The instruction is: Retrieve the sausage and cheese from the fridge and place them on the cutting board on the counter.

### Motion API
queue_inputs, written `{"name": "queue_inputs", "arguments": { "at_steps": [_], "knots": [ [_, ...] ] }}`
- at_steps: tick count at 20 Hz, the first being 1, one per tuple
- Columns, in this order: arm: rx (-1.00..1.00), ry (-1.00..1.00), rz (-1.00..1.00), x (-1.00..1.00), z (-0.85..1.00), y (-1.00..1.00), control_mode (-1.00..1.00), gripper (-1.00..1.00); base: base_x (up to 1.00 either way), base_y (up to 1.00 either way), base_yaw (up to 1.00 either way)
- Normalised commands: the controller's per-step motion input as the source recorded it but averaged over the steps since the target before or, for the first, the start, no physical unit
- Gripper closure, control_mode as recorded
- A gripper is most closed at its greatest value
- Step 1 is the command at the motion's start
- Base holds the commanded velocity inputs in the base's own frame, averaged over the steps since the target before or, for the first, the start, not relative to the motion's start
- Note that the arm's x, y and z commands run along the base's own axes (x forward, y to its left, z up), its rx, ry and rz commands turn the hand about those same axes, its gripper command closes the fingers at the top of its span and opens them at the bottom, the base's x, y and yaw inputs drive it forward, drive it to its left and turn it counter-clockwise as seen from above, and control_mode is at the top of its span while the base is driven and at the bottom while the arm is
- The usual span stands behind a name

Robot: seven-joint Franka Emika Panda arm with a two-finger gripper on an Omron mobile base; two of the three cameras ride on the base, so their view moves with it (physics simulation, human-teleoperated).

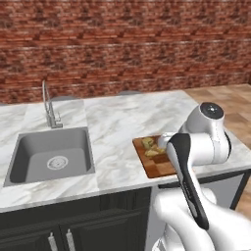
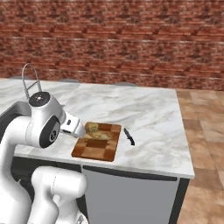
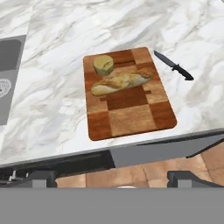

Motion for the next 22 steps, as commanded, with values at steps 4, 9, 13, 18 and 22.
{"name": "queue_inputs", "arguments": {
  "at_steps": [4,9,13,18,22],
  "knots": [
    [0.00,0.00,0.00,0.00,0.00,0.00,1.00,-1.00,-0.99,0.03,0.10],
    [0.00,0.00,0.00,0.00,0.00,0.00,1.00,-1.00,-0.76,0.12,0.60],
    [0.00,0.00,0.00,0.00,0.00,0.00,1.00,-1.00,-0.36,0.15,0.95],
    [0.00,0.00,0.00,0.00,0.00,0.00,1.00,-1.00,-0.18,0.00,1.00],
    [0.00,0.00,0.00,0.00,0.00,0.00,1.00,-1.00,-0.03,0.03,0.99]
  ]
}}
